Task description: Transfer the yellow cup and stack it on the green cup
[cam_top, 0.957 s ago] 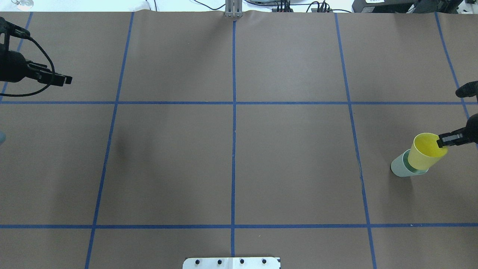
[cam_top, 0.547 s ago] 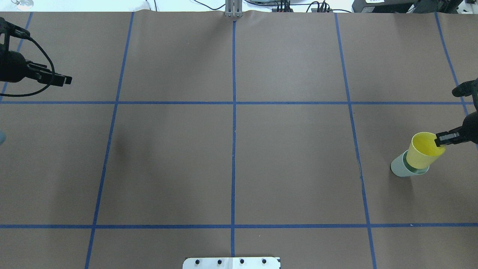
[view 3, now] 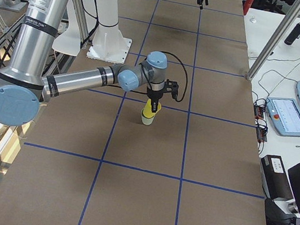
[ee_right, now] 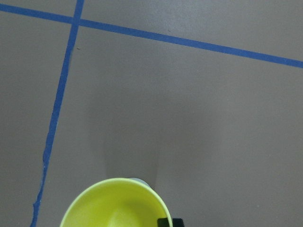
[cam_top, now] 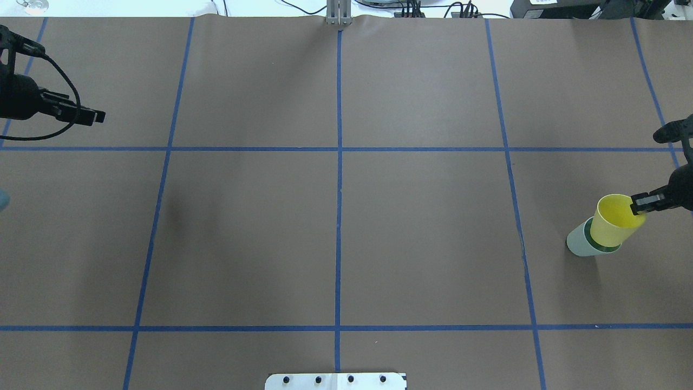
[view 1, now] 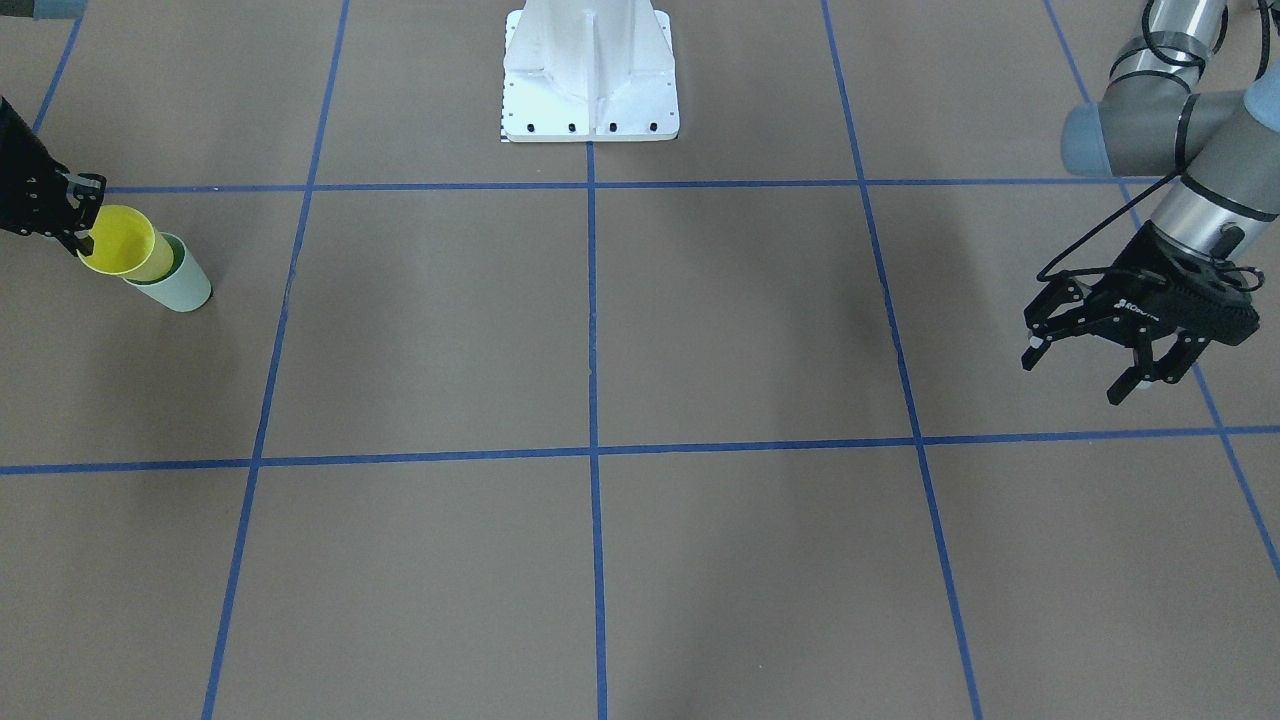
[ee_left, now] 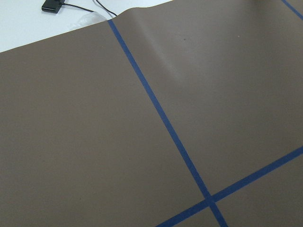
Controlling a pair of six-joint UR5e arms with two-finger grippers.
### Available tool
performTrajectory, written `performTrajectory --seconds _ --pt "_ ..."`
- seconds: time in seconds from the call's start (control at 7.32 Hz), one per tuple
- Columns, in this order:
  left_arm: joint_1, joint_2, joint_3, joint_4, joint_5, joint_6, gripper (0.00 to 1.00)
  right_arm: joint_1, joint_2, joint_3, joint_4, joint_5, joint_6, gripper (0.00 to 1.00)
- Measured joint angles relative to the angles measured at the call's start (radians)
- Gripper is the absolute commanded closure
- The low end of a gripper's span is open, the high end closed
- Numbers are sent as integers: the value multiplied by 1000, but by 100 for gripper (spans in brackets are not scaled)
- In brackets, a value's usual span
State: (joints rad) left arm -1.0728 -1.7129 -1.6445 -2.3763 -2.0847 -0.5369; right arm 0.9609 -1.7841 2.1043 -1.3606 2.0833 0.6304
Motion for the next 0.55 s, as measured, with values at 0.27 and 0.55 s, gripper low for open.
performTrajectory --seconds 0.27,0.55 --pt "0 -3 3 2 0 0 0 -4 1 -10 0 5 8 0" --pt "-19 0 21 3 -9 32 0 -1 23 -15 -2 24 8 0"
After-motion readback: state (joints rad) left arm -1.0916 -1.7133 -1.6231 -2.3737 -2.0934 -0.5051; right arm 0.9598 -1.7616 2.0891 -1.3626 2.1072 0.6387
